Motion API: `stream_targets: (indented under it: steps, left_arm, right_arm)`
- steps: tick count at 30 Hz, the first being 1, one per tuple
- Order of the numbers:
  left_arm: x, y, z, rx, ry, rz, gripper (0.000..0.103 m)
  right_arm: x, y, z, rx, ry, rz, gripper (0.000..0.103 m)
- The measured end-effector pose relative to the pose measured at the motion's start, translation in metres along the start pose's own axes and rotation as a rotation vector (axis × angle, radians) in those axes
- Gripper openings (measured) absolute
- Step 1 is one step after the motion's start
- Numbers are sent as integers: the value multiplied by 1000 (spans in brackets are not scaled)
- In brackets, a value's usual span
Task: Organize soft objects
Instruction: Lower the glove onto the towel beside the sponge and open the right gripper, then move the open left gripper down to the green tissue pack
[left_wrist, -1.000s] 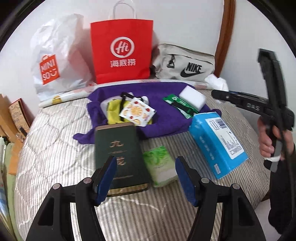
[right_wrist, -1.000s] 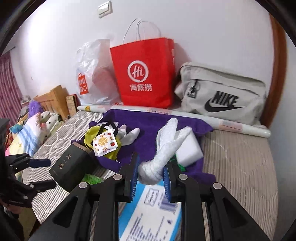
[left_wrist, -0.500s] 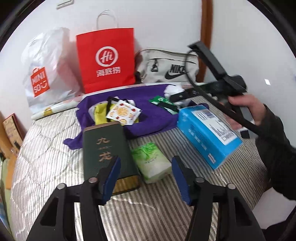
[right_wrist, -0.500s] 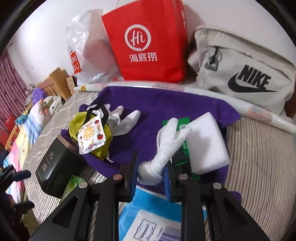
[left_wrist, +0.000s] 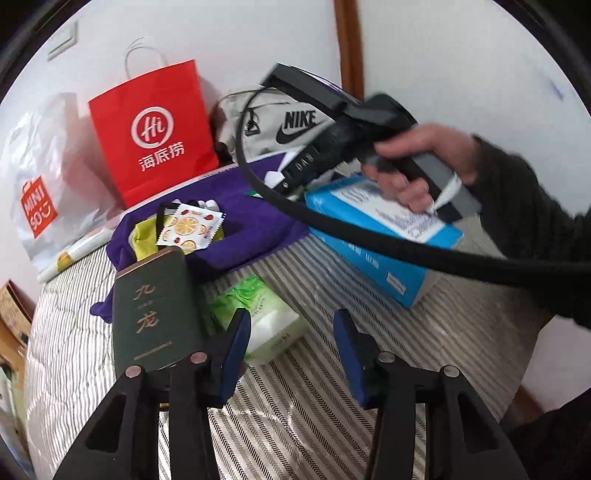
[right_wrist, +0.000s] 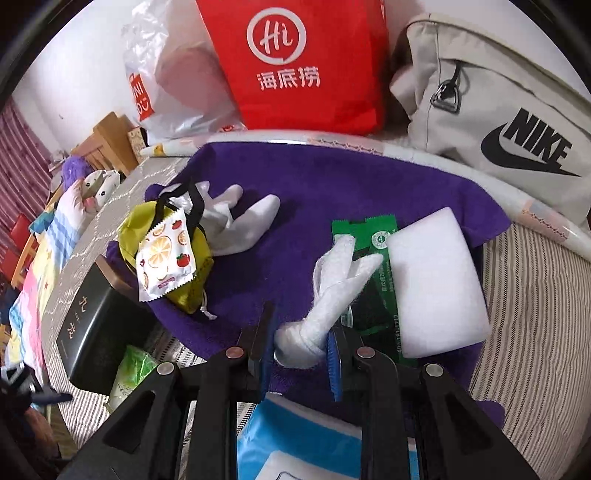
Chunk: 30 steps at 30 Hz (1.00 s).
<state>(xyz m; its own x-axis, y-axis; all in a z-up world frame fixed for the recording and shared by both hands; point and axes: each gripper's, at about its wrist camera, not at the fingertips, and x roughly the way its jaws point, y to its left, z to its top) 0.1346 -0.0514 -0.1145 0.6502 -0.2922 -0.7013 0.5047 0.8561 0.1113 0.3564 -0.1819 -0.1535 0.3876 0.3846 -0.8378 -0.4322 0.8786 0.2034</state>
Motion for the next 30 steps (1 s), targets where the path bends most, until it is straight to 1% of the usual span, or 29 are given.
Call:
stream_targets:
  steps: [6, 7, 8, 13, 15, 17, 18, 19, 20, 23, 25, 27, 30]
  left_arm:
    - [10, -5, -3, 43, 2, 23, 43]
    - [13, -5, -4, 49, 6, 25, 41]
    - [15, -5, -5, 54, 10, 25, 38]
    - [29, -3, -7, 62, 38, 14, 36]
    - [33, -2, -8, 62, 46, 16, 34]
    - [35, 0, -10, 58, 49, 13, 32]
    - [37, 0, -11, 60, 52, 12, 31]
    - [38, 0, -12, 62, 56, 13, 29]
    - [39, 0, -13, 62, 57, 13, 26]
    - [39, 4, -13, 50, 56, 8, 20]
    - [38, 7, -13, 31, 51, -15, 15]
    - [38, 9, -13, 17, 49, -25, 12]
    - [35, 9, -12, 12, 36, -18, 10]
  right_arm:
    - [4, 3, 2, -16, 16, -7, 25]
    - [5, 3, 2, -16, 18, -9, 25]
    - [6, 2, 2, -14, 19, -10, 25]
    - [7, -2, 3, 2, 23, -35, 28]
    - [5, -2, 4, -7, 22, -48, 34]
    - [-1, -1, 2, -16, -2, -56, 45]
    - [-4, -1, 1, -20, -12, -58, 48]
    - [-7, -1, 1, -22, -20, -57, 53]
    - [-11, -1, -1, -23, -33, -55, 55]
    - [-23, -2, -4, -18, -66, -43, 55]
    - [-32, -5, -7, -3, -88, -31, 56]
    - [-40, -8, -11, 9, -106, -18, 56]
    - [-51, -11, -16, 22, -124, -17, 56]
